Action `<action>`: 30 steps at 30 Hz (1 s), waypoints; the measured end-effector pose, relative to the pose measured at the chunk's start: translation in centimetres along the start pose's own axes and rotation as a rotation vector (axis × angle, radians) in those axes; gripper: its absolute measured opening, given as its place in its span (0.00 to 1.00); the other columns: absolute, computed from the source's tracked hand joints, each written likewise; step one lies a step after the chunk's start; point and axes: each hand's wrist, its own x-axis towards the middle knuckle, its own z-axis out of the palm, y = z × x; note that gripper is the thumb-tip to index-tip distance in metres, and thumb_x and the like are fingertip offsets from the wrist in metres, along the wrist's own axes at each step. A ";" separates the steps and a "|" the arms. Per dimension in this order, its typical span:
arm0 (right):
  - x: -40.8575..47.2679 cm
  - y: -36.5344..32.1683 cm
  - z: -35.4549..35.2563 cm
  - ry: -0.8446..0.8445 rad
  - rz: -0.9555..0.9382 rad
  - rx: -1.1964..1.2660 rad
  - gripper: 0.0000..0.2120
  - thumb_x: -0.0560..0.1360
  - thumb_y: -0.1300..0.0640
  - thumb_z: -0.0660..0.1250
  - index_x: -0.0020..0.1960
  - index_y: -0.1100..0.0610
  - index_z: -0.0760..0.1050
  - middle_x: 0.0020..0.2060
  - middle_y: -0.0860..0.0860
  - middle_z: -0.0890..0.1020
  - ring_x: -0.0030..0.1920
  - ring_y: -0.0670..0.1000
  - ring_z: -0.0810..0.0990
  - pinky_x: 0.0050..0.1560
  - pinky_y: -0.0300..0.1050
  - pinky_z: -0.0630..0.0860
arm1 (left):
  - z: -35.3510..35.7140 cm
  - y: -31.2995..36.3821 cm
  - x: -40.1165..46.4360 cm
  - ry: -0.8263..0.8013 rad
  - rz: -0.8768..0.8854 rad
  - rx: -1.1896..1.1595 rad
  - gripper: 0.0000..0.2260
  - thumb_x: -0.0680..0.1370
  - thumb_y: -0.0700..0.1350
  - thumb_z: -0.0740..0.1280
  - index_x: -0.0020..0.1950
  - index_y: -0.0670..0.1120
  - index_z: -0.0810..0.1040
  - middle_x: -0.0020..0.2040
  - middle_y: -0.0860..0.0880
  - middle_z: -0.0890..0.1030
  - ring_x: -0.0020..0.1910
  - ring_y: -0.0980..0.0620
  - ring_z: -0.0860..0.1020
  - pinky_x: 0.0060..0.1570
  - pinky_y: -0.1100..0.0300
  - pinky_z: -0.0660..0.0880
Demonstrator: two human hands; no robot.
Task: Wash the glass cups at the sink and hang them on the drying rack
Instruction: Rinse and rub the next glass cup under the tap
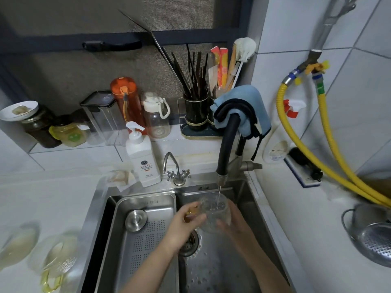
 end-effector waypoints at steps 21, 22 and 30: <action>-1.1 4.0 -0.7 0.066 0.123 0.083 0.24 0.72 0.44 0.67 0.66 0.49 0.70 0.59 0.44 0.80 0.59 0.41 0.79 0.55 0.38 0.76 | 1.5 -1.6 0.5 -0.052 -0.090 0.048 0.11 0.73 0.39 0.74 0.52 0.51 0.79 0.50 0.48 0.82 0.49 0.51 0.80 0.53 0.56 0.77; -0.6 3.7 0.0 0.062 0.118 0.035 0.24 0.70 0.42 0.70 0.63 0.49 0.72 0.55 0.45 0.82 0.54 0.40 0.81 0.50 0.35 0.77 | 0.7 -1.7 0.5 -0.044 -0.107 0.036 0.12 0.73 0.39 0.74 0.54 0.48 0.79 0.51 0.47 0.81 0.50 0.50 0.80 0.53 0.56 0.78; 1.5 2.3 -1.6 0.096 0.098 0.165 0.15 0.73 0.49 0.71 0.58 0.51 0.75 0.50 0.44 0.83 0.54 0.44 0.81 0.49 0.33 0.77 | 2.2 0.0 2.6 -0.028 0.004 0.070 0.14 0.73 0.43 0.74 0.55 0.53 0.78 0.48 0.52 0.82 0.48 0.54 0.80 0.49 0.63 0.77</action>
